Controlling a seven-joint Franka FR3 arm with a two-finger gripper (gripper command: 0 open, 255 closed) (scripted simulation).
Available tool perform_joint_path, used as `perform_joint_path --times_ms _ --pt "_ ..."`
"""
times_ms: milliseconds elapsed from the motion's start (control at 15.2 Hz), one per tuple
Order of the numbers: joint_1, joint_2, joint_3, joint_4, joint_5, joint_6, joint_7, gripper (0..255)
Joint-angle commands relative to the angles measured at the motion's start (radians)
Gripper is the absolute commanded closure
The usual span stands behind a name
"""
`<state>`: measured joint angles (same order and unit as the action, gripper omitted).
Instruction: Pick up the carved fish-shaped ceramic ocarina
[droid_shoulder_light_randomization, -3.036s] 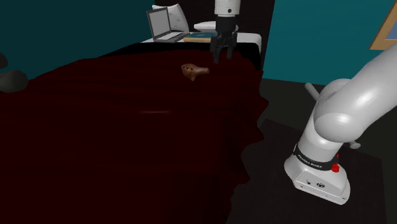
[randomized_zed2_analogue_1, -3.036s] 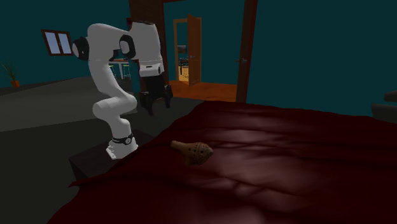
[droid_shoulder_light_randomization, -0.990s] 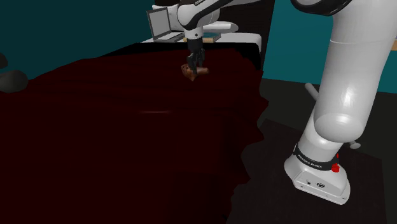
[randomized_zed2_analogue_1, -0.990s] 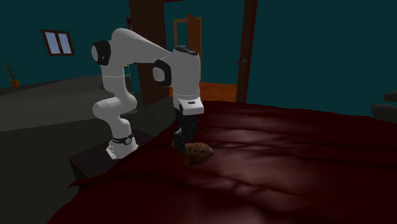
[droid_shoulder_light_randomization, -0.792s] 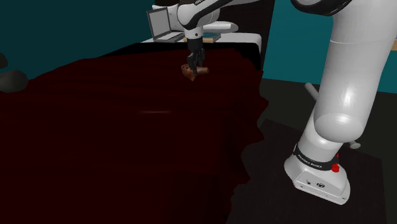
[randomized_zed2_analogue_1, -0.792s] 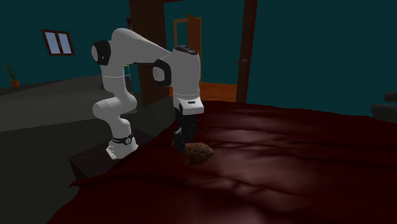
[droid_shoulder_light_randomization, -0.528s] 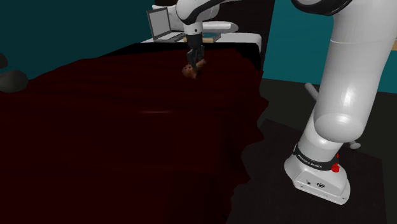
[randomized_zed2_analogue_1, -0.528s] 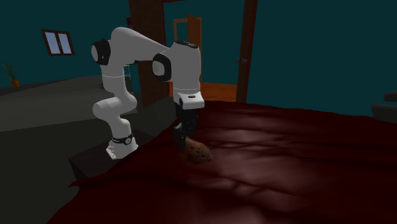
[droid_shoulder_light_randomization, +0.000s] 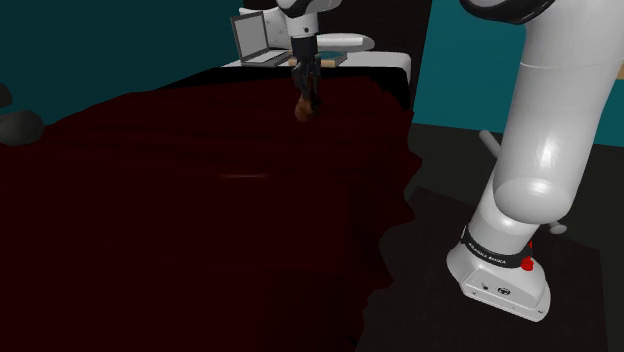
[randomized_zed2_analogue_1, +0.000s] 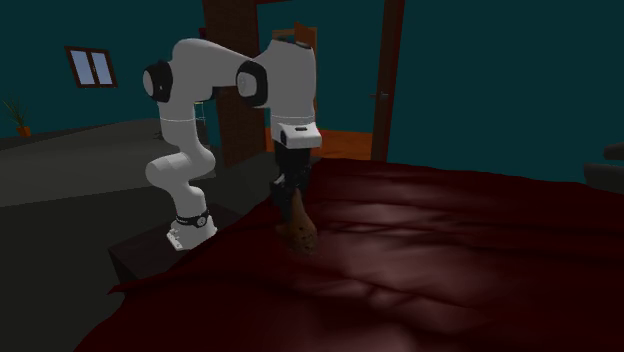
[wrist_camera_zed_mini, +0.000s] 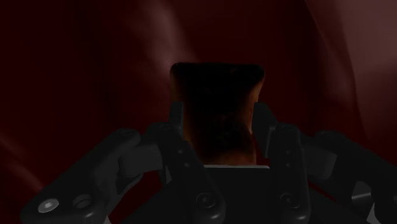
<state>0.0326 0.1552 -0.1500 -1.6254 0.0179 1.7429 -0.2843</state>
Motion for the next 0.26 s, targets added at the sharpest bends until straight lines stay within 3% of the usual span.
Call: perform_joint_path --times_ms 0,198 --pt "0.0 -0.003 0.0 0.023 0.0 -0.026 0.0 255" --pt "-0.001 -0.002 0.0 0.04 0.0 -0.042 0.0 255"
